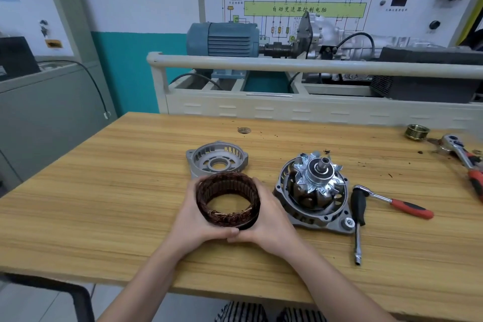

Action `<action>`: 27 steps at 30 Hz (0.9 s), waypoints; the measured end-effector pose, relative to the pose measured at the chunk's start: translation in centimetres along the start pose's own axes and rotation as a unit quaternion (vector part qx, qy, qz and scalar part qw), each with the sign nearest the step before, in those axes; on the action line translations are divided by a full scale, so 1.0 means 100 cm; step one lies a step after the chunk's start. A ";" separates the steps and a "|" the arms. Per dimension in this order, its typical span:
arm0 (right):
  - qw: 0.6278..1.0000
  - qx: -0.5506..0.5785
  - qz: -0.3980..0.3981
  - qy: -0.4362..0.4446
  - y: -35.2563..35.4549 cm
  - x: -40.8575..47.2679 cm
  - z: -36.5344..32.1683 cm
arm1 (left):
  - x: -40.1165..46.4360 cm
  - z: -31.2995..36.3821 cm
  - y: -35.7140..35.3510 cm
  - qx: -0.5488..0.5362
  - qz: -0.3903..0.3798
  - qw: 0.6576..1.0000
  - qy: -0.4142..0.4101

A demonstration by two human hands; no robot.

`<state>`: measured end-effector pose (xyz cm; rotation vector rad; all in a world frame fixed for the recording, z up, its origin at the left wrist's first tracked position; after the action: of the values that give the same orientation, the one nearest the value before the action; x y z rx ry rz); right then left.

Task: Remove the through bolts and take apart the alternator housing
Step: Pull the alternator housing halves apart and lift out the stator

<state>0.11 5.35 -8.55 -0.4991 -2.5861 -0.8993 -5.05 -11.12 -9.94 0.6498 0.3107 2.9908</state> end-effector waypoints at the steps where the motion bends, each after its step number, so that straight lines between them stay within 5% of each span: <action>1: 1.000 -0.001 -0.003 -0.003 -0.001 0.000 0.002 | 0.001 0.000 0.000 0.006 -0.001 1.000 0.002; 7: 0.999 -0.041 -0.020 -0.012 -0.003 0.000 -0.001 | 0.004 0.006 0.003 0.054 -0.043 0.997 0.016; 12: 0.995 -0.081 -0.052 -0.015 0.020 -0.013 -0.010 | 0.005 0.020 0.004 0.211 -0.074 0.975 0.014; 14: 1.000 -0.006 0.008 -0.011 0.051 -0.018 -0.018 | 0.007 0.030 0.000 0.234 -0.058 0.970 -0.010; 17: 0.970 0.117 0.209 0.031 0.111 -0.017 -0.020 | 0.015 0.060 -0.021 0.203 -0.041 0.974 -0.090; 20: 0.942 0.121 0.312 0.016 0.156 0.003 -0.002 | 0.025 0.084 -0.061 0.161 -0.112 0.973 -0.122; 22: 0.964 0.078 0.251 -0.040 0.168 0.020 0.019 | 0.032 0.090 -0.090 0.160 -0.173 0.964 -0.124; 25: 0.994 0.014 0.020 -0.107 0.153 0.030 0.050 | 0.039 0.093 -0.125 0.157 -0.225 0.954 -0.123; 27: 0.993 0.025 -0.010 -0.111 0.139 0.029 0.063 | 0.041 0.089 -0.139 0.143 -0.243 0.953 -0.106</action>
<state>2.32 20.27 -4.72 -0.5913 -2.8093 -0.8255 -4.80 4.54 -3.26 0.7764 0.7727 2.4029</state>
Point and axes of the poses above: each hand's wrist, its own x-axis towards the middle knuckle, its own y-axis out of the back of the hand, z = x × y, the point moved 3 cm from there along x, towards the middle knuckle, and after that the axes turned 15 degrees about z, right-handed, at the moved point
